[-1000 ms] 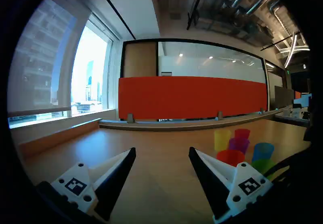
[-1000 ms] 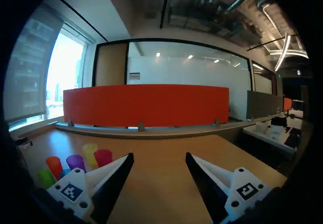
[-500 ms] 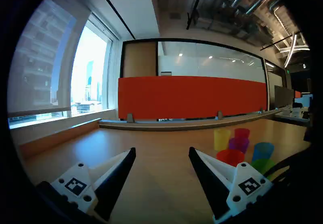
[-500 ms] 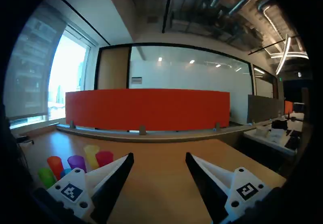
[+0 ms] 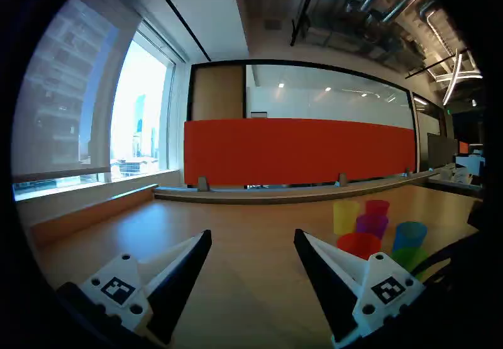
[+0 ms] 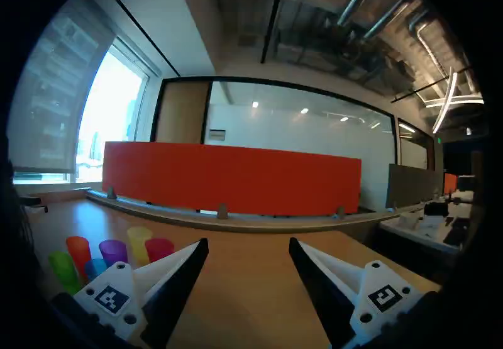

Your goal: Pour water

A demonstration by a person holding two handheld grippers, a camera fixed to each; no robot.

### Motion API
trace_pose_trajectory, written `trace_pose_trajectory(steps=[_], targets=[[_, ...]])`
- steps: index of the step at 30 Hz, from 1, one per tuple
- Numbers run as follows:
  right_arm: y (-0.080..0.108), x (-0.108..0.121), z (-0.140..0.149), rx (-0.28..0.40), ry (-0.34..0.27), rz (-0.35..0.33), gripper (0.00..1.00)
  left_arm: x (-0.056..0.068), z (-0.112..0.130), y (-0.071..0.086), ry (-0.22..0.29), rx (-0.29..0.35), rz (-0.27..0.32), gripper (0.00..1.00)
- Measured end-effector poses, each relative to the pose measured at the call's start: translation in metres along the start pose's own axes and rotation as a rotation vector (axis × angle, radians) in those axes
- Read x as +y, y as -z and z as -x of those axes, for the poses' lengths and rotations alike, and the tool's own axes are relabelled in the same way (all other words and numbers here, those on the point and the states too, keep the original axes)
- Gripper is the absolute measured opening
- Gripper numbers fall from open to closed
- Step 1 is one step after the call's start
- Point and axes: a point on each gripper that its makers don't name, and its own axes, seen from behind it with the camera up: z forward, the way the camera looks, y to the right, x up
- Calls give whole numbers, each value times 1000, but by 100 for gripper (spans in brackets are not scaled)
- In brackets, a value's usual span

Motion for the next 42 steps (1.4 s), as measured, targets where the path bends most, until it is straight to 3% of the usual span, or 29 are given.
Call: trace_pose_trajectory(steps=[6,17,24,42], targets=[[-2,-7,16,10,-3,-12,99,0,0,0,0,0,0,98],[2,5,44,-22,-41,1,100,0,0,0,0,0,0,98],[0,5,51,-33,-73,-8,100,0,0,0,0,0,0,98],[-3,7,65,-48,-72,-9,100,0,0,0,0,0,0,98]])
